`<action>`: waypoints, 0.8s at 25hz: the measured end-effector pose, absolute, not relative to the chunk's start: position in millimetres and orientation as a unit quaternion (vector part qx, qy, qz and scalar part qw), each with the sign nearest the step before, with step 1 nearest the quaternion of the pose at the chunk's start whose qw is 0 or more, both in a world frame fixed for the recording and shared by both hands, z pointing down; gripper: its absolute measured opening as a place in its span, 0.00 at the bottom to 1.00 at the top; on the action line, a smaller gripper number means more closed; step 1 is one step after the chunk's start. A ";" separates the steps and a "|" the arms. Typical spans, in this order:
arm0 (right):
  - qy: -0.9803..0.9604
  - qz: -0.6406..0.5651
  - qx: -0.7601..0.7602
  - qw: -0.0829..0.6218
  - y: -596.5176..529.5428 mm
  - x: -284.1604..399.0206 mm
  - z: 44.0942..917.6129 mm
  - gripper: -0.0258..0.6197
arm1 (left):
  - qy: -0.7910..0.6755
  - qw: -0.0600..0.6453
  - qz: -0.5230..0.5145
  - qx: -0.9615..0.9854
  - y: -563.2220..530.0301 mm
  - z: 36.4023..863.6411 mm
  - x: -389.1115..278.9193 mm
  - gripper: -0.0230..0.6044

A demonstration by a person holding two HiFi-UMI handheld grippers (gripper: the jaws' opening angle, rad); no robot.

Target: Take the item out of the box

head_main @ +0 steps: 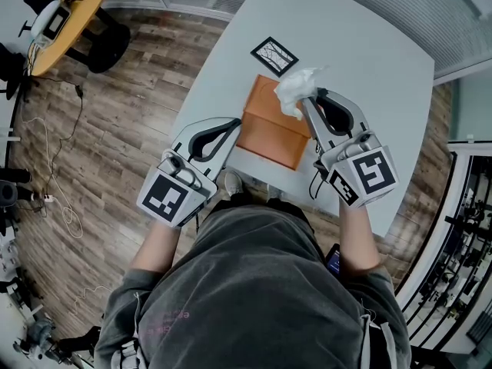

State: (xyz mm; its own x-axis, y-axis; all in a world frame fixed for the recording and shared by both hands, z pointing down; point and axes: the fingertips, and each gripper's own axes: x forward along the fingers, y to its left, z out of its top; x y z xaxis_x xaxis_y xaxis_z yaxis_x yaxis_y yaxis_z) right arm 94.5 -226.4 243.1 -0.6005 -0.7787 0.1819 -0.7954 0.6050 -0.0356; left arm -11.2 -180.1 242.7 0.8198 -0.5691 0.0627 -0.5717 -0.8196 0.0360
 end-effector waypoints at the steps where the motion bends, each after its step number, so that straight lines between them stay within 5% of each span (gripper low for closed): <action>1: -0.893 0.056 0.440 0.075 -226.3 94.0 243.5 0.12 | -0.299 0.027 0.025 0.953 -180.0 243.2 -11.4 0.06; 20: -0.896 0.056 0.434 0.080 -224.9 92.4 243.3 0.11 | -0.300 0.029 0.025 0.953 -181.3 242.7 -9.7 0.06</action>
